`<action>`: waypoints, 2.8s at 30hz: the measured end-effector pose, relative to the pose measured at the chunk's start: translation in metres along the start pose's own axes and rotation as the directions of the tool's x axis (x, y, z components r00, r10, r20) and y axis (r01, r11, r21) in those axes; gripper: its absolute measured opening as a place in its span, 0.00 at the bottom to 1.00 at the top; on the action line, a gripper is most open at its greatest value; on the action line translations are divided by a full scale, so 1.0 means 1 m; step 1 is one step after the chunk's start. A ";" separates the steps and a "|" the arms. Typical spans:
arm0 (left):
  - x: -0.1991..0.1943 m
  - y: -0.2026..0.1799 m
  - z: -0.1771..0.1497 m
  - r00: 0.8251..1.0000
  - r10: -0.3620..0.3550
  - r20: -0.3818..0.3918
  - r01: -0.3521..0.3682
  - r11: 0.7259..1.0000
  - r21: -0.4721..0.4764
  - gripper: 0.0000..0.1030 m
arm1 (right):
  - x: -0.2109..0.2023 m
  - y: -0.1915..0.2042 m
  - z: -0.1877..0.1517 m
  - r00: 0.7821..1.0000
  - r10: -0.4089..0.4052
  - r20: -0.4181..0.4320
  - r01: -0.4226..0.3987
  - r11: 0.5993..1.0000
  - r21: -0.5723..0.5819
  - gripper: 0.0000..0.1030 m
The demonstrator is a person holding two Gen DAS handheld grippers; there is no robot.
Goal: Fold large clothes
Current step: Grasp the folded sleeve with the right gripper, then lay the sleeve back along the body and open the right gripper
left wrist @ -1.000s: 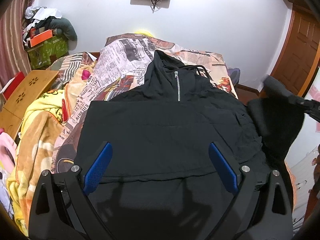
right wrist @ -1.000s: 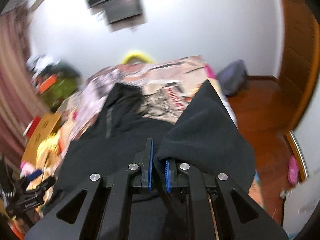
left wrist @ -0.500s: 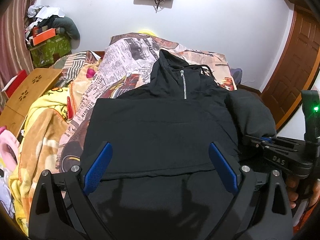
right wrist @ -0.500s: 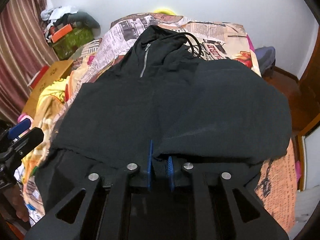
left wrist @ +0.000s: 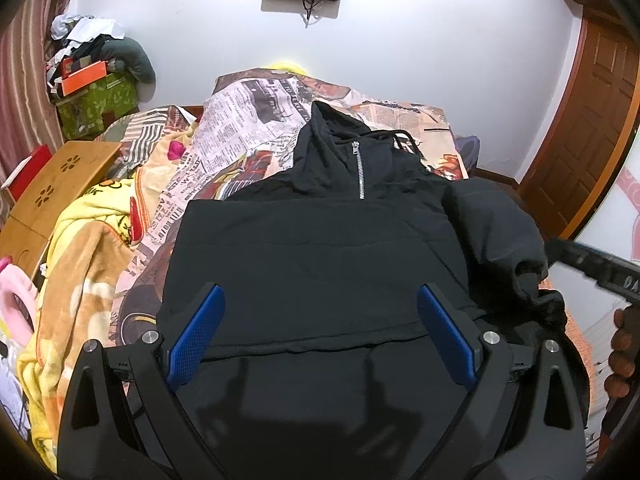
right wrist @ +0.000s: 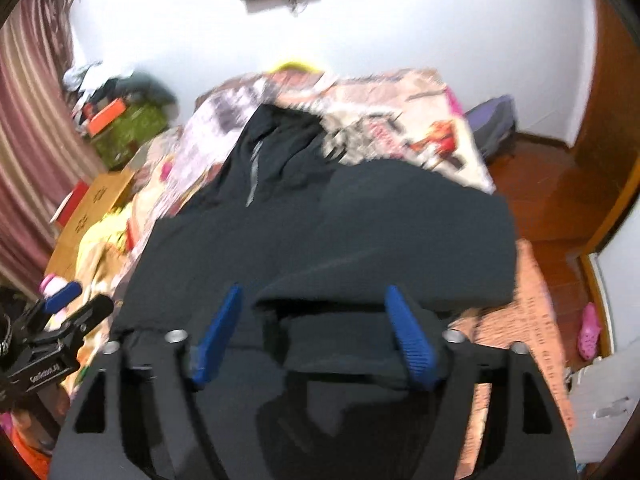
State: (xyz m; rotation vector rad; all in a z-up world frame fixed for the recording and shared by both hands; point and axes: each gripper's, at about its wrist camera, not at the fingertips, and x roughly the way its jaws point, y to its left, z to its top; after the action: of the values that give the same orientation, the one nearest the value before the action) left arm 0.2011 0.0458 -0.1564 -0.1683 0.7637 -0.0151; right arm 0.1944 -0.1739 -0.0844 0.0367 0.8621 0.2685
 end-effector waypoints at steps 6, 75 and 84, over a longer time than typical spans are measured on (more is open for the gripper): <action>-0.001 -0.008 0.003 1.000 -0.010 0.005 0.009 1.000 0.013 0.94 | -0.007 -0.022 0.007 0.996 -0.085 0.038 0.084 0.996 0.027 0.75; 0.008 -0.010 -0.006 1.000 0.009 -0.009 -0.009 1.000 0.021 0.94 | 0.051 -0.082 0.016 0.992 -0.013 -0.122 0.057 0.929 0.365 0.14; 0.003 0.008 -0.008 1.000 0.011 0.001 -0.011 1.000 -0.012 0.94 | 0.008 0.003 0.041 0.986 -0.146 0.078 0.140 0.987 0.082 0.12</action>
State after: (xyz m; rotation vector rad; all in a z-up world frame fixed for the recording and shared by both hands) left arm 0.1974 0.0528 -0.1652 -0.1754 0.7635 -0.0001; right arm 0.2296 -0.1658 -0.0634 0.0561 0.7873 0.0986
